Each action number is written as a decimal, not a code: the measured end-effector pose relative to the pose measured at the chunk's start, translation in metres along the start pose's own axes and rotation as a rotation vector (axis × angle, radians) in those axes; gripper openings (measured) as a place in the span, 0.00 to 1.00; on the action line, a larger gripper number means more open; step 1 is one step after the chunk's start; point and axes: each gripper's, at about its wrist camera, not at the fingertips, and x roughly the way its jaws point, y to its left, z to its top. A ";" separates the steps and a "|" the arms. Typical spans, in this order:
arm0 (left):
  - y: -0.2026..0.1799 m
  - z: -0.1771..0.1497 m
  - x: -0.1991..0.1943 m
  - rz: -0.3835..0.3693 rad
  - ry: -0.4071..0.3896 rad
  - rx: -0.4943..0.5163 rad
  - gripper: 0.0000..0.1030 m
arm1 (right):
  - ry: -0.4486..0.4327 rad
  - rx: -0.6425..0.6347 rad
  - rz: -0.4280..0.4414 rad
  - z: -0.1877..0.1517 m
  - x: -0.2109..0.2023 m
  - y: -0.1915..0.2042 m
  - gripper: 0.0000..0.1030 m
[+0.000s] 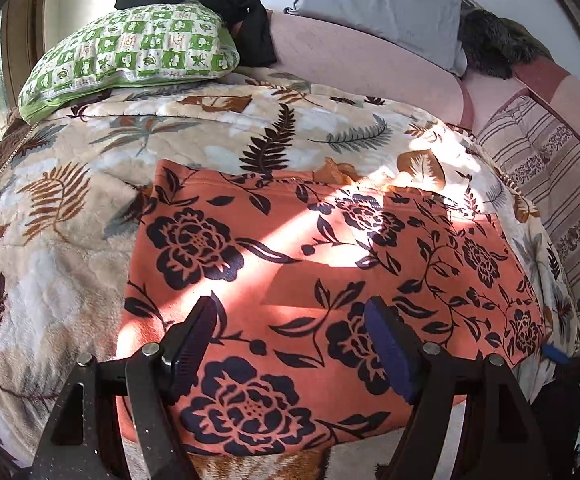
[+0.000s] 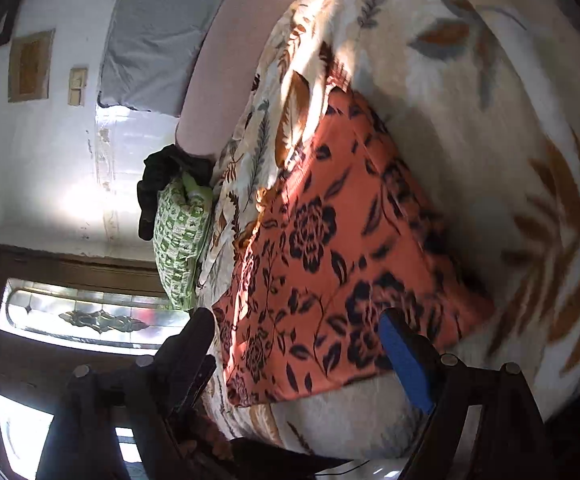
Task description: Fold small clothes
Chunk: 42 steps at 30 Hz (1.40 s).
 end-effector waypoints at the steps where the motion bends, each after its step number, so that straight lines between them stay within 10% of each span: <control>1: -0.003 -0.003 0.001 0.011 0.002 0.000 0.75 | 0.017 0.043 0.004 -0.015 0.003 -0.012 0.85; 9: -0.016 -0.026 0.038 0.107 0.111 0.089 0.80 | -0.168 0.173 -0.017 -0.008 0.009 -0.051 0.82; 10: -0.016 -0.025 0.036 0.106 0.118 0.082 0.80 | -0.165 0.136 -0.052 -0.004 0.012 -0.045 0.63; 11: -0.016 -0.024 0.032 0.096 0.119 0.067 0.80 | -0.144 0.096 -0.084 -0.001 0.015 -0.037 0.23; 12: -0.015 -0.022 0.026 0.084 0.110 0.051 0.80 | -0.142 0.055 -0.124 0.001 0.015 -0.028 0.15; 16: -0.023 -0.013 0.000 0.060 -0.007 0.050 0.80 | -0.205 -0.193 -0.324 -0.009 0.007 0.009 0.14; 19: -0.035 -0.017 0.025 0.052 0.078 0.106 0.80 | -0.110 -0.164 -0.393 -0.010 0.019 -0.013 0.24; 22: -0.040 -0.030 0.044 0.098 0.095 0.172 0.82 | -0.172 -0.159 -0.360 -0.007 -0.010 -0.009 0.83; 27: -0.040 -0.031 0.044 0.090 0.081 0.166 0.84 | -0.184 -0.282 -0.286 0.035 -0.037 0.024 0.84; 34: -0.039 -0.032 0.045 0.089 0.068 0.150 0.86 | 0.057 -0.342 -0.345 0.153 0.072 0.042 0.80; 37: -0.039 -0.031 0.048 0.086 0.067 0.151 0.88 | 0.157 -0.362 -0.496 0.176 0.121 0.030 0.30; 42: -0.040 -0.030 0.051 0.086 0.060 0.155 0.90 | 0.016 -0.448 -0.636 0.179 0.119 0.048 0.23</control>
